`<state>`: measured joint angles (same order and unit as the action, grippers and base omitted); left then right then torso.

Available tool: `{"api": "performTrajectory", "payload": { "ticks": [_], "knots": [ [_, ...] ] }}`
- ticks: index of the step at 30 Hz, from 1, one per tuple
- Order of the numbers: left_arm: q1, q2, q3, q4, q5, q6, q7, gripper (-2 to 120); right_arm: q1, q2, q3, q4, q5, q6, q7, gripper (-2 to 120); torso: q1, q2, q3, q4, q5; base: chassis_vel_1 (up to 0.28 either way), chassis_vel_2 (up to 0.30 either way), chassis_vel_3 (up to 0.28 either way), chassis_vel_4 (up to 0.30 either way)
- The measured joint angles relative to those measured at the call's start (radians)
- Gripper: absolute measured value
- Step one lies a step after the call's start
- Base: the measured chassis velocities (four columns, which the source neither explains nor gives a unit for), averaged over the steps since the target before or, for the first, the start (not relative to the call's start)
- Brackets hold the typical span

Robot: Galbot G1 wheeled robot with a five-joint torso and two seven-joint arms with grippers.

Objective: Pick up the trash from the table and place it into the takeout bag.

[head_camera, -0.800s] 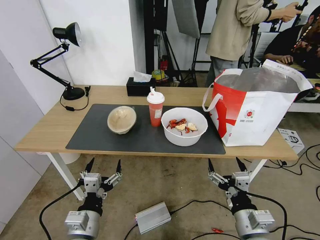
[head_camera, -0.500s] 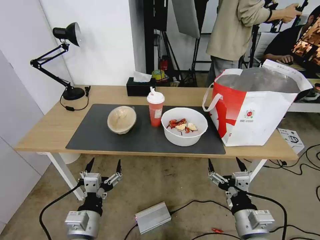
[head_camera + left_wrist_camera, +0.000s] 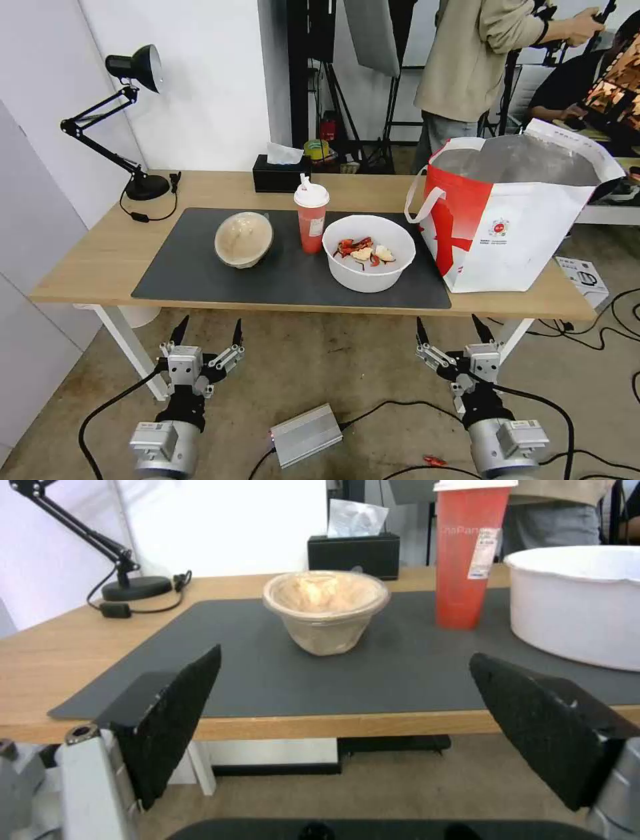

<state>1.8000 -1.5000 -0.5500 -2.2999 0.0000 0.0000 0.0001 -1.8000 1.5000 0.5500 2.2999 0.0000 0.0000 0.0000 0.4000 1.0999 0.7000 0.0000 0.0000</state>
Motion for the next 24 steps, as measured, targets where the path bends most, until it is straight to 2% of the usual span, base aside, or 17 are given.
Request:
{"api": "performTrajectory", "payload": {
  "ticks": [5, 9, 10, 12, 13, 15, 16, 18, 21, 24],
  "knots": [
    [-0.013, -0.004, 0.008, 0.024, 0.0, -0.022, -0.01, 100, 0.008, -0.01, 0.004, -0.022, 0.0, 0.01, 0.004, 100, 0.0, 0.0, 0.0, 0.0, 0.0003, 0.0, 0.0, 0.0, 0.0],
    [-0.082, -0.034, 0.057, 0.173, -0.004, -0.148, -0.078, 100, 0.065, -0.074, 0.035, -0.158, 0.002, 0.089, 0.04, 100, 0.0, 0.0, 0.0, 0.0, 0.0003, 0.0, 0.0, 0.0, 0.0],
    [-0.082, -0.034, 0.057, 0.173, -0.004, -0.148, -0.078, 100, 0.065, -0.074, 0.035, -0.158, 0.002, 0.089, 0.04, 100, 0.0, 0.0, 0.0, 0.0, 0.0003, 0.0, 0.0, 0.0, 0.0],
    [-0.122, -0.051, 0.085, 0.255, -0.008, -0.219, -0.115, 100, 0.099, -0.113, 0.053, -0.24, 0.003, 0.138, 0.063, 100, 0.0, 0.0, 0.0, -0.0001, 0.0001, 0.0, 0.0, 0.0, 0.0],
    [-0.128, -0.053, 0.091, 0.269, -0.013, -0.236, -0.119, 100, 0.111, -0.126, 0.06, -0.269, 0.003, 0.155, 0.071, 100, 0.0, 0.0, 0.0, -0.0002, -0.0004, 0.0, 0.0, 0.0, 0.0],
    [-0.132, -0.05, 0.089, 0.273, -0.024, -0.257, -0.117, 100, 0.128, -0.146, 0.071, -0.31, 0.004, 0.178, 0.082, 100, 0.0, 0.0, 0.0, 0.0, 0.0002, 0.0, 0.0, 0.0, 0.0],
    [-0.132, -0.047, 0.085, 0.273, -0.027, -0.267, -0.115, 100, 0.143, -0.165, 0.073, -0.323, 0.014, 0.195, 0.081, 100, 0.0, 0.0, 0.0, -0.0008, 0.0017, 0.0, 0.0, 0.0, 0.0],
    [-0.126, -0.043, 0.081, 0.258, -0.026, -0.273, -0.107, 100, 0.174, -0.21, 0.075, -0.301, 0.033, 0.218, 0.072, 100, 0.0, 0.0, 0.0, 0.001, -0.001, 0.0, 0.0, 0.0, 0.0],
    [-0.115, -0.039, 0.076, 0.237, -0.023, -0.273, -0.105, 100, 0.173, -0.222, 0.069, -0.273, 0.037, 0.217, 0.063, 100, 0.0, 0.0, 0.0, 0.0002, 0.0009, 0.0, 0.0, 0.0, 0.0],
    [-0.099, -0.036, 0.073, 0.208, -0.018, -0.273, -0.096, 100, 0.163, -0.234, 0.066, -0.229, 0.037, 0.211, 0.054, 100, 0.0, 0.0, 0.0, -0.0001, -0.0002, 0.0, 0.0, 0.0, 0.0]
  ]
}}
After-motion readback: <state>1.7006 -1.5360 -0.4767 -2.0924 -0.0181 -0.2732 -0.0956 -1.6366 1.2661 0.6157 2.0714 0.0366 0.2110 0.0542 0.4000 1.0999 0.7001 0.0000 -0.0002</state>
